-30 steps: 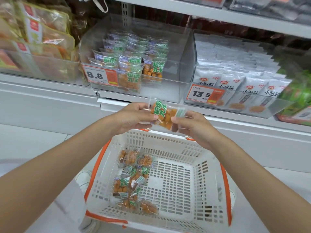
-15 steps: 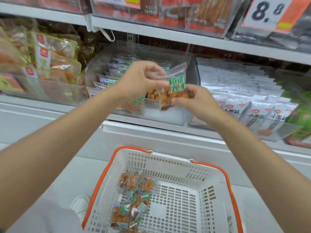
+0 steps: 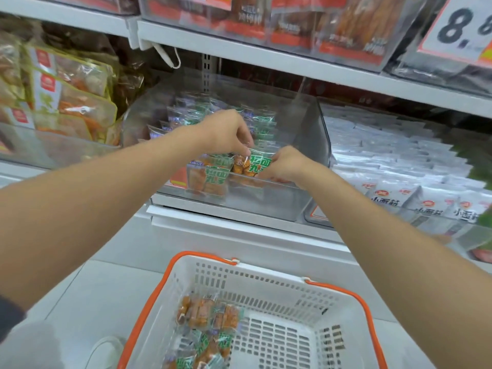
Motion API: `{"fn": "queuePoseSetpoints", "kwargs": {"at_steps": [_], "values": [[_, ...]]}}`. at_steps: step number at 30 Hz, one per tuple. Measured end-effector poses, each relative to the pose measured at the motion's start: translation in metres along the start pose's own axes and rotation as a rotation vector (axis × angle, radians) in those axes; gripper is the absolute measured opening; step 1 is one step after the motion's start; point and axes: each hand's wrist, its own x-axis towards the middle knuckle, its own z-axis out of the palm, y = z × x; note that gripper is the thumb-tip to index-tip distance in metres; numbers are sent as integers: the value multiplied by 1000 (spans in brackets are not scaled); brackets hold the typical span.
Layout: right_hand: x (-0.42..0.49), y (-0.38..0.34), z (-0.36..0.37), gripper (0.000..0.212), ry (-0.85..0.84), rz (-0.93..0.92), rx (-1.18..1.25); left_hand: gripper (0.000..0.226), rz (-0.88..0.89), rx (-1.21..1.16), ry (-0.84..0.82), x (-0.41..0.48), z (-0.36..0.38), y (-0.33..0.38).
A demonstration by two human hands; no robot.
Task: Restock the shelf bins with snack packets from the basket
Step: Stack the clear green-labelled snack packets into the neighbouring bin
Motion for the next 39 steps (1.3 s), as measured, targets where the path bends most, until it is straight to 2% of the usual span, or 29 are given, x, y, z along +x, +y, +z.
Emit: {"fn": "queuePoseSetpoints", "kwargs": {"at_steps": [3, 6, 13, 17, 22, 26, 29, 31, 33, 35, 37, 39], "values": [[0, 2, 1, 37, -36, 28, -45, 20, 16, 14, -12, -1, -1, 0], [0, 5, 8, 42, -67, 77, 47, 19, 1, 2, -27, -4, 0, 0], [-4, 9, -2, 21, -50, 128, 81, 15, -28, -138, 17, -7, 4, 6], [-1, 6, 3, 29, -36, 130, 13, 15, -42, -55, 41, -5, 9, 6], [-2, 0, 6, 21, -33, 93, -133, 18, -117, -15, 15, -10, 12, -1], [-6, 6, 0, 22, -1, 95, -27, 22, -123, 0, -13, -18, 9, 1], [-12, 9, -6, 15, 133, 23, 73, 30, -129, 48, 28, -25, 7, 4], [-23, 10, -8, 34, 283, -80, 80, 31, -104, 92, 162, -32, 7, 7], [-45, 8, -6, 41, 468, -265, 129, 23, -69, 74, 339, -46, 8, 15], [-70, 7, -1, 37, 596, -472, 179, 8, -59, -16, 470, -66, 12, 26], [-92, 16, 12, 26, 607, -562, 176, 3, -56, -64, 529, -91, 23, 39], [-111, 31, 33, 20, 531, -536, 179, 7, -52, -121, 520, -118, 42, 47]]}}
